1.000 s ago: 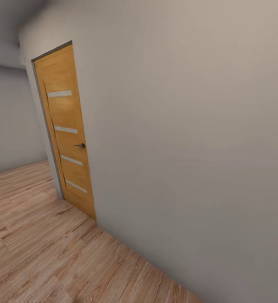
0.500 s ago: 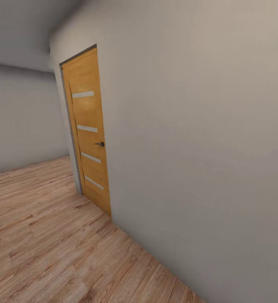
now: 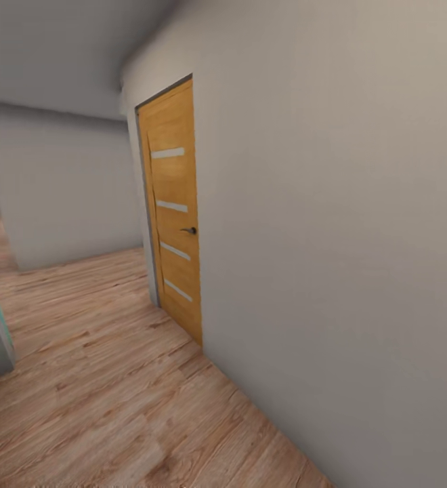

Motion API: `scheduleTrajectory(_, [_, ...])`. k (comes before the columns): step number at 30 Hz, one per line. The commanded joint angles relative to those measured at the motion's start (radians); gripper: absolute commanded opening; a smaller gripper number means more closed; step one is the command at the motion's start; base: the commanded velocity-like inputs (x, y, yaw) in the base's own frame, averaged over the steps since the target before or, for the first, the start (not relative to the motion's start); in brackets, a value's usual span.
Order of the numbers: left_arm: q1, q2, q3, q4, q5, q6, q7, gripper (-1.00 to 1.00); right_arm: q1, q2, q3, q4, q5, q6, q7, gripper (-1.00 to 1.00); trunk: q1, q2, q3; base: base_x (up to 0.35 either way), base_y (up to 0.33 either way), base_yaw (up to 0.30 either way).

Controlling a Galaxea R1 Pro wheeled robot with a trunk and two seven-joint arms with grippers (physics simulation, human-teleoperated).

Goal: Move the two storage containers from the living room to the garage. In the garage, place one container on the floor and stack the other container on top of it (either order is fine).

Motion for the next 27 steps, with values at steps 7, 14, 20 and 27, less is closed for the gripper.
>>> scheduleTrajectory(7, [-0.001, -0.004, 0.0, 0.001, 0.005, -0.005, 0.001, 1.0, -0.001, 0.001, 0.009, 0.003, -0.009, -0.005, 0.003, 1.0, 0.0, -0.001, -0.001, 0.0, 0.0, 0.277])
scheduleTrajectory(14, [-0.001, -0.001, 0.0, 0.001, 0.005, -0.003, 0.001, 1.0, -0.001, 0.002, 0.01, 0.003, -0.007, -0.004, 0.003, 1.0, 0.0, -0.001, -0.001, 0.127, 0.0, 0.277])
scheduleTrajectory(20, [-0.001, 0.0, 0.0, 0.001, 0.005, -0.003, 0.001, 1.0, -0.001, 0.002, 0.01, 0.003, -0.006, -0.004, 0.003, 1.0, 0.0, -0.001, -0.001, 0.319, 0.0, 0.277])
scheduleTrajectory(27, [-0.001, 0.0, 0.0, 0.001, 0.005, -0.003, 0.001, 1.0, -0.001, 0.002, 0.01, 0.003, -0.006, -0.004, 0.003, 1.0, 0.0, -0.001, -0.001, 0.321, 0.0, 0.277])
